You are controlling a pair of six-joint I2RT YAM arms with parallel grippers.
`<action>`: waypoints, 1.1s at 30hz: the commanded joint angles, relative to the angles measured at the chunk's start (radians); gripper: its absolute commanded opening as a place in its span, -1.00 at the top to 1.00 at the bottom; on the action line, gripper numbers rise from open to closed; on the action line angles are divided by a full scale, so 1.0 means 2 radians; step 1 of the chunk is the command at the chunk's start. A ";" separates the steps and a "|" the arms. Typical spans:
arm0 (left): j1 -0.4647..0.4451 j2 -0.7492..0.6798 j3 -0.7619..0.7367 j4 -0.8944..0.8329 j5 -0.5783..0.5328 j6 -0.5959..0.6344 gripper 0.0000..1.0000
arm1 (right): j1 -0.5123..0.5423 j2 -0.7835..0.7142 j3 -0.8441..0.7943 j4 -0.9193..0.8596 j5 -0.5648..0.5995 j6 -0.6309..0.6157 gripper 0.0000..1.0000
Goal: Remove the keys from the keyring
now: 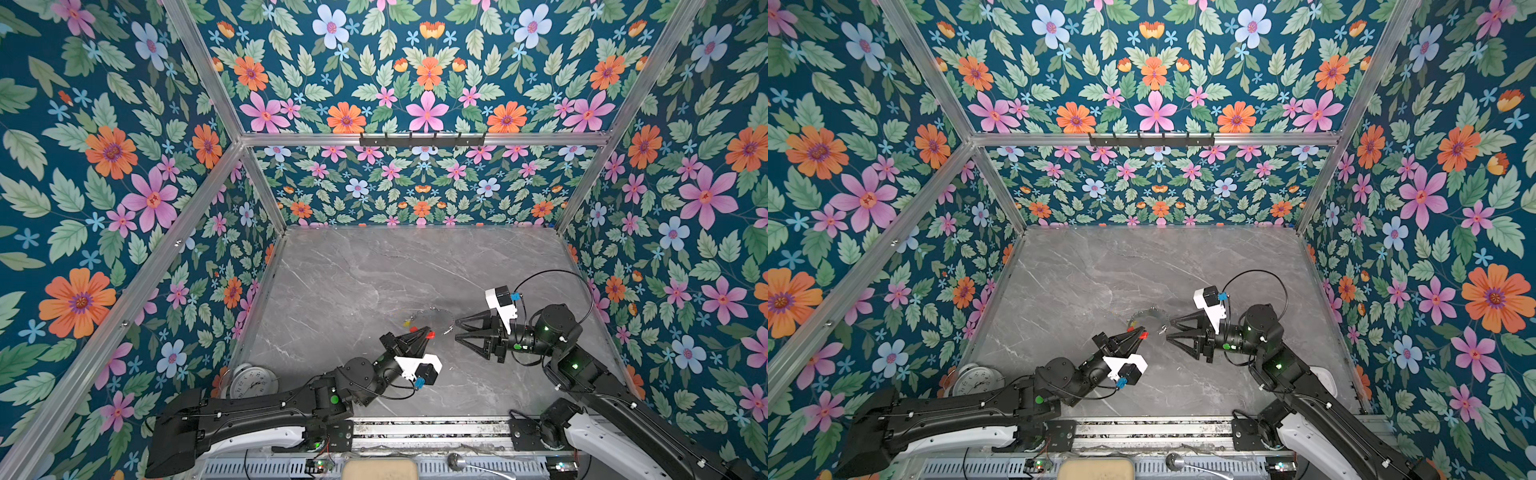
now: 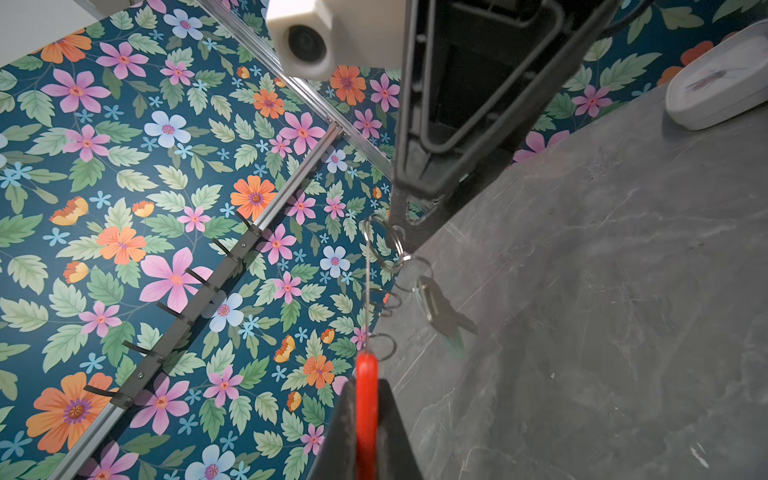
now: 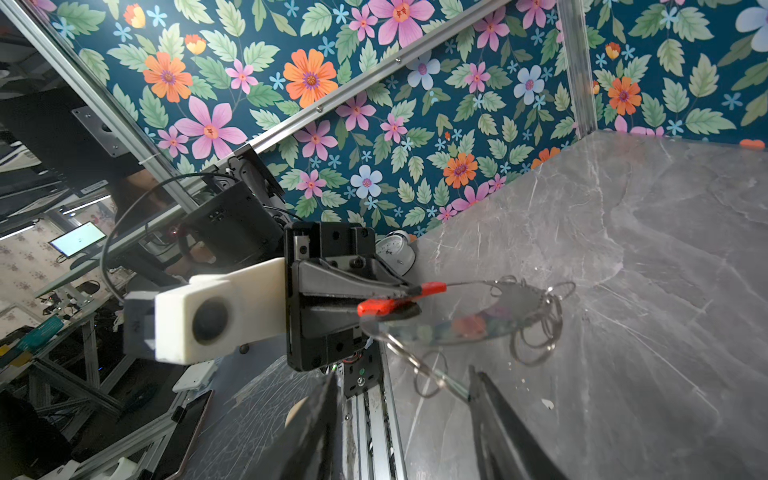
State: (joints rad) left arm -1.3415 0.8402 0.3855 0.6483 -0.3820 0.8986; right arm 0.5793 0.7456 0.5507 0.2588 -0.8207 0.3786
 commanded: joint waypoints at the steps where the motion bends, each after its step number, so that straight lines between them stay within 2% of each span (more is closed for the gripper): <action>1: -0.001 -0.007 0.001 0.010 0.012 -0.006 1.00 | 0.000 0.013 0.006 0.023 -0.022 -0.010 -0.03; 5: -0.004 -0.007 0.002 0.003 0.014 -0.006 1.00 | 0.000 0.028 0.011 0.039 -0.047 -0.003 0.01; 12: -0.005 -0.010 -0.002 0.012 0.009 -0.006 1.00 | 0.000 0.024 0.018 0.039 -0.057 -0.001 0.23; 20: -0.005 -0.008 -0.004 0.020 0.001 -0.004 1.00 | 0.000 0.026 0.018 0.040 -0.059 0.005 0.60; 27: -0.005 -0.004 -0.002 0.021 -0.002 -0.006 1.00 | 0.000 0.028 0.016 0.039 -0.057 0.005 1.00; 33: -0.004 0.001 0.001 0.031 -0.019 -0.021 0.96 | 0.000 0.022 0.019 0.012 -0.036 0.005 1.00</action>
State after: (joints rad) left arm -1.3502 0.8391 0.3782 0.6582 -0.3889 0.8883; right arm 0.5793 0.7967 0.5816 0.2932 -0.9188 0.3897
